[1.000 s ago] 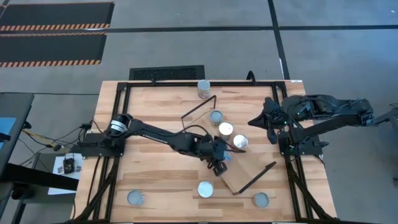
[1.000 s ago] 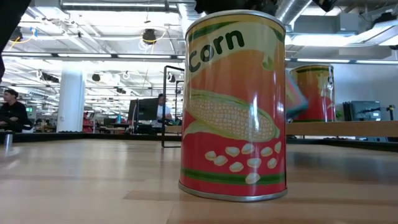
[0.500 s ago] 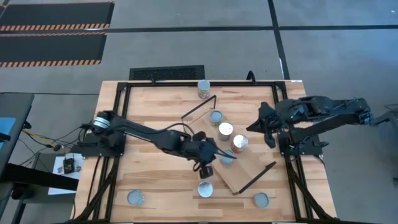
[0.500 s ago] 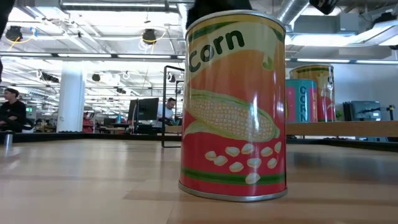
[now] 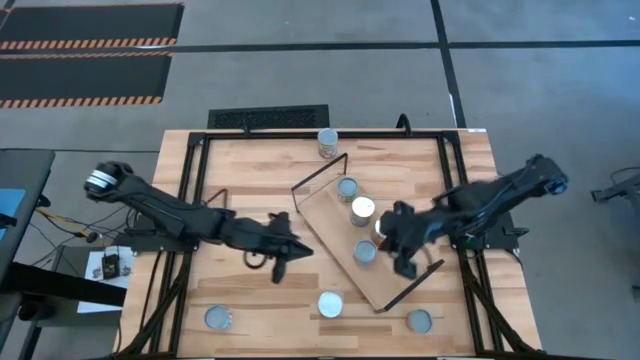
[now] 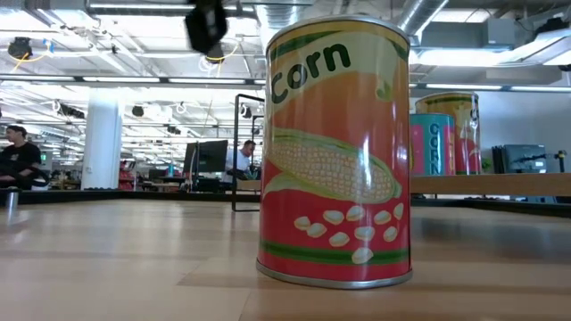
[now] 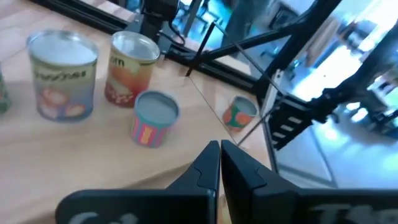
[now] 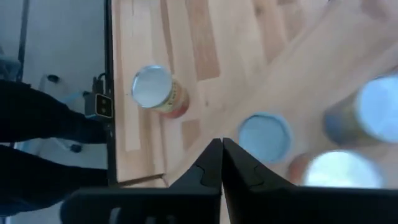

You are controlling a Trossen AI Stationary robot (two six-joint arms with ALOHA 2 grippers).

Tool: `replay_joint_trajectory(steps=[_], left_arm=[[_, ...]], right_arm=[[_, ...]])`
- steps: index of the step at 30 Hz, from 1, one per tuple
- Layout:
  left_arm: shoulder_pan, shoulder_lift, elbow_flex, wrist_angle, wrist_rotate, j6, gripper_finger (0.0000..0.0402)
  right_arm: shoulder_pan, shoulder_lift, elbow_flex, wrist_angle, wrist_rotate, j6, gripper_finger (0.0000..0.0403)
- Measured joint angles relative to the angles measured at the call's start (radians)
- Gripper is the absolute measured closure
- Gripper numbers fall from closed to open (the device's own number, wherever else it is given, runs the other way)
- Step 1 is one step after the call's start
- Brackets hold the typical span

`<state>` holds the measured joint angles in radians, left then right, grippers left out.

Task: Pick and place cans onto a shelf
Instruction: Put the canned mixed vegetables on the shelf

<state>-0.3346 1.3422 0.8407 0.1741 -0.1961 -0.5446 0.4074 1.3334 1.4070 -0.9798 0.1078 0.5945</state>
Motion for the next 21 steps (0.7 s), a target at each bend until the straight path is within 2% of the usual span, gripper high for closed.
replay_joint_trajectory(steps=[6,13,16,21], left_arm=[[-0.006,-0.181,-0.188,0.161,-0.008,-0.006,0.0401],[-0.007,-0.368,-0.296,0.167,-0.027,0.037,0.0401],[-0.007,-0.432,-0.329,0.148,-0.039,0.037,0.0401],[-0.007,-0.543,-0.340,-0.012,-0.081,0.018,0.0401]], right_arm=[[0.036,0.180,0.083,-0.045,0.000,0.130,0.0313],[0.043,0.372,0.194,-0.090,0.000,0.158,0.0233],[0.041,0.436,0.225,-0.141,-0.001,0.158,0.0220],[0.019,0.503,0.235,-0.192,-0.002,0.201,0.0224]])
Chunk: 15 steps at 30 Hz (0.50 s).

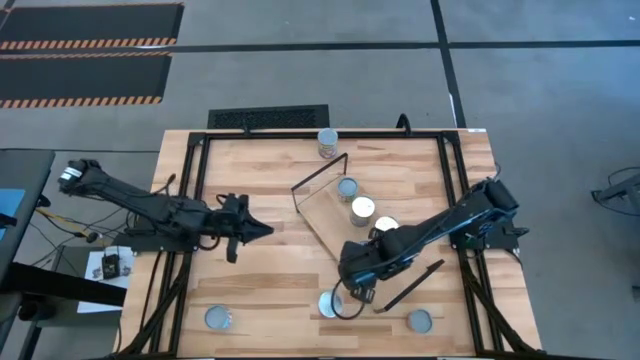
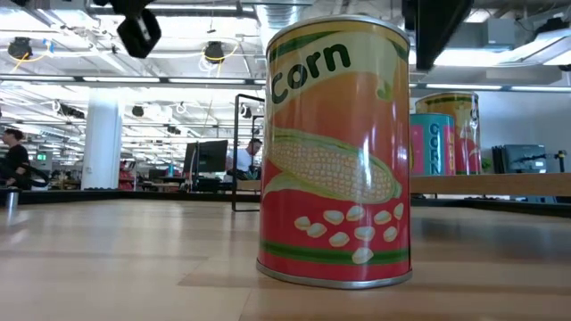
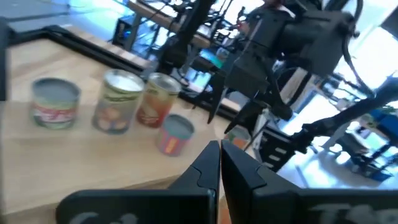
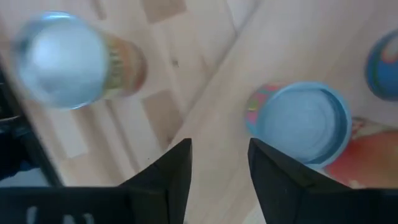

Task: Pick and place cans onto a shelf
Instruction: Put the canned mixed vegetables on the shelf

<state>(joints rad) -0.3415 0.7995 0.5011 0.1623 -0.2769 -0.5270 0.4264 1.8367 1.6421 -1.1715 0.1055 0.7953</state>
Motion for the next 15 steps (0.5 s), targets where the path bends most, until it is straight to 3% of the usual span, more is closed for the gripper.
replay_joint_trajectory(steps=[9,15], left_arm=[[0.000,-0.160,0.001,-0.151,-0.077,0.028,0.0401],[0.000,-0.186,0.001,-0.187,-0.077,0.019,0.0401]], right_arm=[[-0.056,0.067,0.000,-0.034,0.003,0.015,0.0243],[-0.067,0.091,0.000,-0.019,-0.003,-0.014,0.0260]])
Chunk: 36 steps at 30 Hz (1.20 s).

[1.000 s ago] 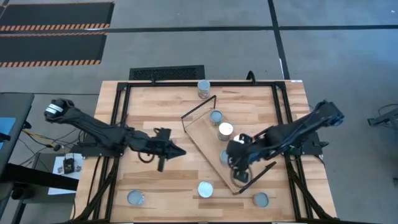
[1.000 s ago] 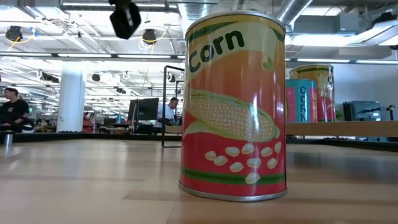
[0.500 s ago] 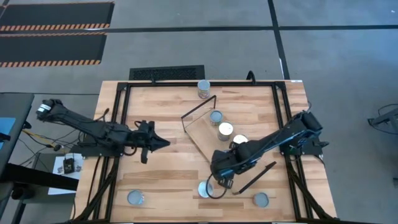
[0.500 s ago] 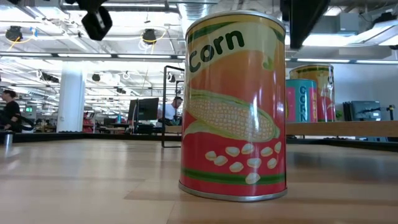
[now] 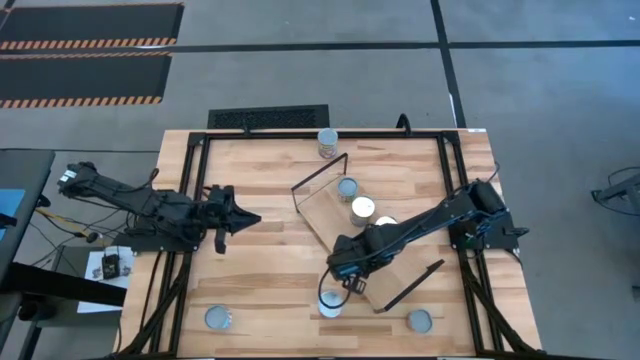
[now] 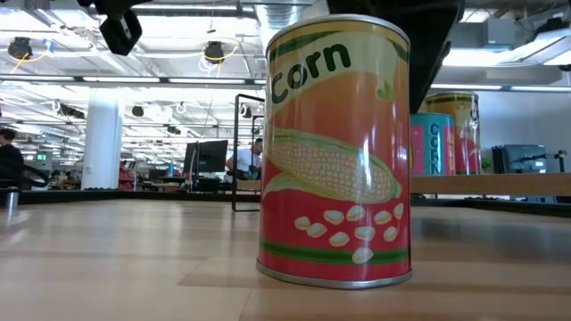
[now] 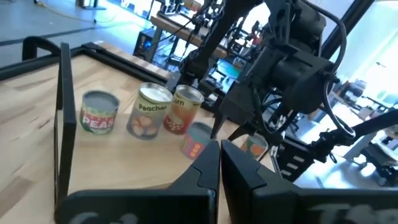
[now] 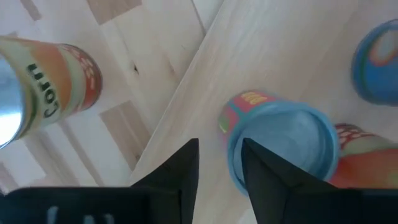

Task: Pick and place cans onto a shelf
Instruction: Put the canned mixed vegetables on the shelf

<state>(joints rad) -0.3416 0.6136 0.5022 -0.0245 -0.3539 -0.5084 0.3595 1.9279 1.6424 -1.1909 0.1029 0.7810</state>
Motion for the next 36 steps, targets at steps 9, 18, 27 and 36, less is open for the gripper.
replay_joint_trajectory(steps=[9,18,27,36], left_arm=[[0.000,0.003,0.000,-0.039,0.001,-0.009,0.0401],[0.000,0.001,0.000,-0.041,0.002,0.008,0.0401],[0.000,0.002,0.000,-0.074,0.001,0.009,0.0401],[0.000,0.002,0.000,-0.076,0.001,0.014,0.0401]], right_arm=[[-0.028,0.020,-0.010,0.012,-0.048,-0.004,0.0326],[-0.016,-0.005,-0.012,-0.017,-0.150,-0.010,0.0394],[0.057,-0.076,-0.012,-0.133,-0.160,0.116,0.0398],[0.059,-0.118,-0.115,-0.115,-0.181,0.155,0.0399]])
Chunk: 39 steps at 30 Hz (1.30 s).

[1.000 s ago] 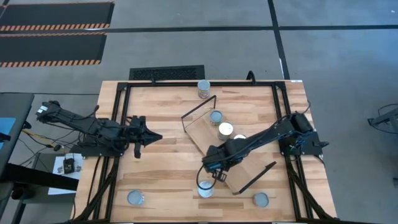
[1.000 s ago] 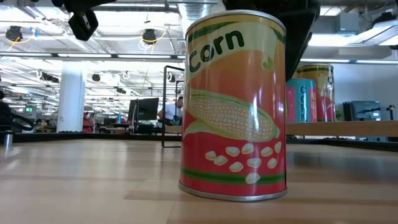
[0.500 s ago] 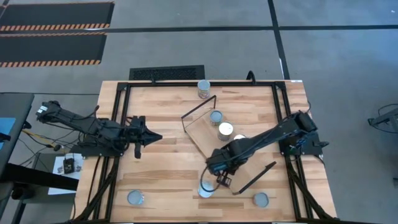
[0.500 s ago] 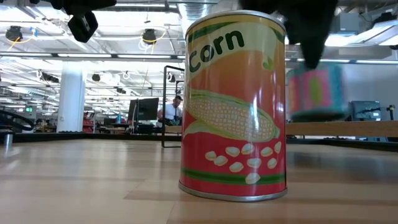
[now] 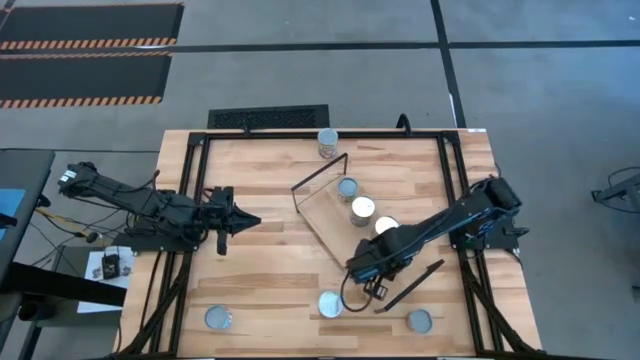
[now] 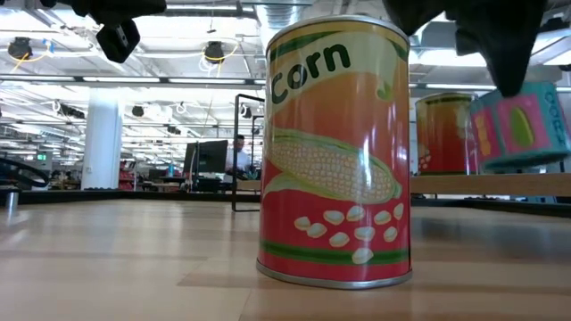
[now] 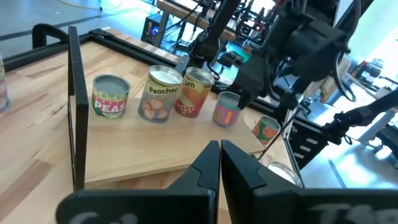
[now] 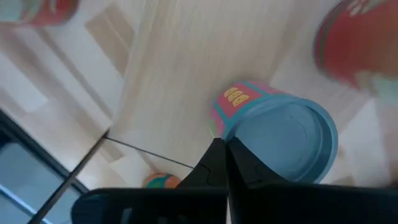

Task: Pick and place cans onto a shelf
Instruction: Put the canned mixed vegetables on the shelf

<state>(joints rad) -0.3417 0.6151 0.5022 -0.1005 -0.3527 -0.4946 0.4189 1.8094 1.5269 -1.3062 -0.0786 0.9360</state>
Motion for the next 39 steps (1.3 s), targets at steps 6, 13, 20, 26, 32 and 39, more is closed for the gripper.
replay_joint_trajectory(steps=[6,13,20,26,32,39], left_arm=[[0.000,0.000,0.000,0.000,0.001,-0.005,0.0401],[0.000,0.000,0.000,0.000,0.006,-0.006,0.0401],[0.000,0.000,0.000,0.000,0.006,-0.007,0.0401],[0.000,0.000,0.000,0.000,0.002,-0.015,0.0401],[0.000,0.000,0.000,0.001,0.000,-0.014,0.0401],[0.000,0.000,0.000,0.000,-0.002,-0.011,0.0401]], right_arm=[[0.000,-0.122,-0.138,0.093,0.008,0.119,0.0400],[-0.008,-0.217,-0.269,0.140,0.025,0.267,0.0397],[-0.009,-0.222,-0.309,0.182,0.009,0.298,0.0396],[-0.009,-0.219,-0.309,0.170,0.001,0.313,0.0392],[-0.009,-0.219,-0.309,0.124,-0.001,0.332,0.0352],[-0.015,-0.219,-0.309,0.123,-0.001,0.324,0.0296]])
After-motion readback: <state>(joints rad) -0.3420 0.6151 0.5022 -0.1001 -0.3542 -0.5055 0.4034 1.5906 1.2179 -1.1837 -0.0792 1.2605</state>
